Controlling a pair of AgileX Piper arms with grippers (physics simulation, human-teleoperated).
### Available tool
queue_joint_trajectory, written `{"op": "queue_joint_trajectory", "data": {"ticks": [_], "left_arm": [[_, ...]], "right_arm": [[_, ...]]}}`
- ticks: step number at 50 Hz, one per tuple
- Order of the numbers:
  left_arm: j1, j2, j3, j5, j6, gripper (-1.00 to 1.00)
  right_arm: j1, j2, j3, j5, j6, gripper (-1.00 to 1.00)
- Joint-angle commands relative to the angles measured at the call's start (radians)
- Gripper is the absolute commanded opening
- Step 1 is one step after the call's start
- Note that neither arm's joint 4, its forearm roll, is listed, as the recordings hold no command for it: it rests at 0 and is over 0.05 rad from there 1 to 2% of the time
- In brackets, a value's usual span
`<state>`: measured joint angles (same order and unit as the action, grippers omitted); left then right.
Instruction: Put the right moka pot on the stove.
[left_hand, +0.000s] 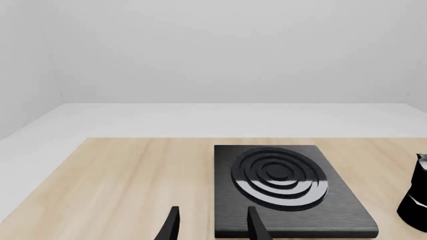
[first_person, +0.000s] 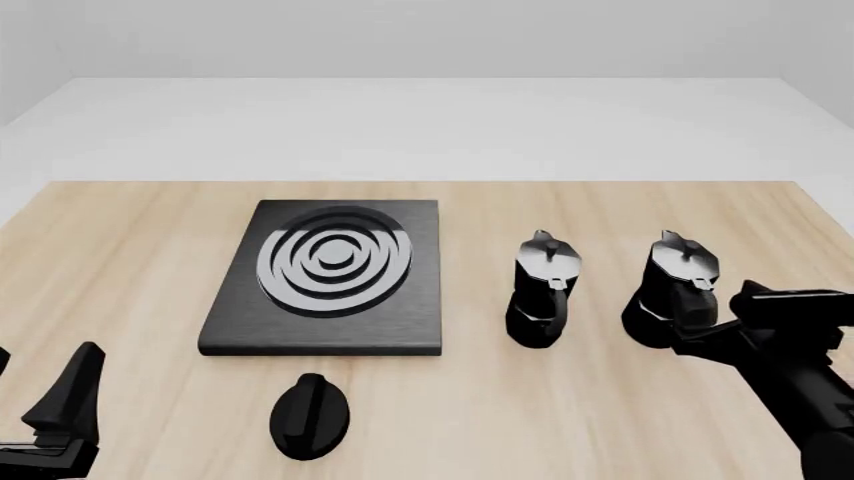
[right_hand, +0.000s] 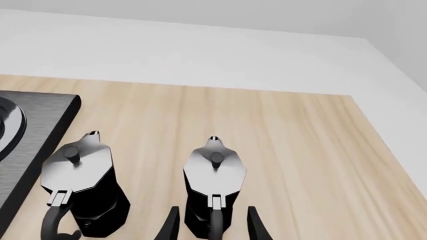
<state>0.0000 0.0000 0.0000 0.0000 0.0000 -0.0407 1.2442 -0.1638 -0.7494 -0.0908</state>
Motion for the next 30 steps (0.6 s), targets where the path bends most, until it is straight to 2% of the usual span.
{"op": "queue_joint_trajectory", "data": {"ticks": [1, 15, 30], "left_arm": [[0.0, 0.0, 0.0, 0.0, 0.0, 1.0], [0.0, 0.0, 0.0, 0.0, 0.0, 1.0], [0.0, 0.0, 0.0, 0.0, 0.0, 1.0]], "right_arm": [[-0.002, 0.104, -0.019, -0.063, 0.009, 1.0], [-0.013, 0.217, -0.031, -0.143, 0.03, 1.0], [-0.016, 0.308, -0.051, -0.18, 0.056, 1.0]]}}
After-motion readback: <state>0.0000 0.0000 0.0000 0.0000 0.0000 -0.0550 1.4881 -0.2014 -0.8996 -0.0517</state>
